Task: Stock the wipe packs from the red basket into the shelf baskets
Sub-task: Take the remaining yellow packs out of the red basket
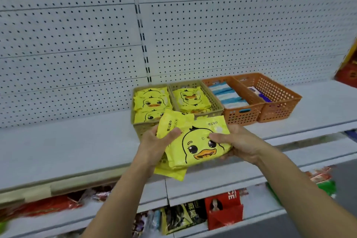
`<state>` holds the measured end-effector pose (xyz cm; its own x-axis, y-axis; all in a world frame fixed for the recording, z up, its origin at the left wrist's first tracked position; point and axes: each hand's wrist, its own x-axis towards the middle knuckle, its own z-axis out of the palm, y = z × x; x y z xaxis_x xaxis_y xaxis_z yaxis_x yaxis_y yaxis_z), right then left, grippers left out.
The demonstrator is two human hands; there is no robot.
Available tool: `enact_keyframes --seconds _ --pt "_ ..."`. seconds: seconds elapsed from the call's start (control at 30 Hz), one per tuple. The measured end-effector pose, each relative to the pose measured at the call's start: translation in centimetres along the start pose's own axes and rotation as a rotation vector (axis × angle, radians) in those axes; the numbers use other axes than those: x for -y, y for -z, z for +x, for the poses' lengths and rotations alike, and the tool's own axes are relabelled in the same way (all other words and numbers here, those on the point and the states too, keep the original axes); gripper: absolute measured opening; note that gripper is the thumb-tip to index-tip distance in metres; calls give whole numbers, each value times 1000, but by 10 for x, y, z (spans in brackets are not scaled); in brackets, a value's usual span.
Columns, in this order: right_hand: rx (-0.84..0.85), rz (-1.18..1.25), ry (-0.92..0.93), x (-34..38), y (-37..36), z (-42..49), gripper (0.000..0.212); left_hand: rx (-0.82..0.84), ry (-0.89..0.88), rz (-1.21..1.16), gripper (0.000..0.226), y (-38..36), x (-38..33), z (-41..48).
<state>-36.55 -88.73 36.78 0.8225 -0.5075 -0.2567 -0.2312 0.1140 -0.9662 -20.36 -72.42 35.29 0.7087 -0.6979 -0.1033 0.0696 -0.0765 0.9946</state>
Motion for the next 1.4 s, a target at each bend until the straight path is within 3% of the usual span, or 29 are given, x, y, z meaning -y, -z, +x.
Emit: enact_keyframes --seconds 0.17,0.27,0.33,0.43,0.5,0.6,0.63,0.7,0.77,0.83,0.9,0.97,1.03,1.1,1.2,1.23,1.27,1.33,1.4 --pt "-148 115 69 21 38 61 25 -157 -34 -48 45 -6 -14 64" --pt "-408 187 113 28 59 100 26 -242 -29 -96 27 -1 -21 86" --pt "-519 16 181 36 62 127 21 -292 -33 -122 23 4 -23 99" --pt "-515 -274 205 43 57 166 11 -355 -28 -153 31 8 -25 116" --pt "-431 -422 97 39 57 193 25 -374 -25 -169 34 8 -25 124" --pt "-246 -579 -138 39 57 218 74 -409 -10 -172 36 7 -25 138" --pt "-204 -659 -191 40 57 222 77 -419 4 -168 38 6 -26 143" --pt "-163 -893 -208 39 58 230 59 -438 27 -158 40 4 -27 154" --pt "-195 -1171 -89 35 53 228 44 -439 41 -177 35 -1 -28 163" --pt "-340 -1505 166 19 47 229 54 -441 61 -208 25 -6 -28 169" --pt "-353 -1688 375 10 44 231 48 -431 76 -239 20 -9 -30 174" --pt "-164 -1528 296 12 49 234 28 -423 122 -288 20 -11 -30 180" --pt "24 -1396 103 16 57 242 24 -423 169 -368 20 -13 -28 186" --pt "36 -1314 220 21 57 247 46 -423 174 -421 26 -18 -28 193" --pt "144 -1037 518 31 35 235 100 -447 167 -454 31 -30 -27 204" --pt "164 -991 622 35 27 231 105 -439 171 -474 34 -34 -27 207" --pt "149 -957 740 35 23 231 99 -427 177 -477 36 -38 -28 210" --pt "52 -827 912 33 23 237 65 -400 172 -436 44 -41 -27 216" --pt "-46 -565 813 37 29 238 31 -374 134 -351 55 -41 -26 220"
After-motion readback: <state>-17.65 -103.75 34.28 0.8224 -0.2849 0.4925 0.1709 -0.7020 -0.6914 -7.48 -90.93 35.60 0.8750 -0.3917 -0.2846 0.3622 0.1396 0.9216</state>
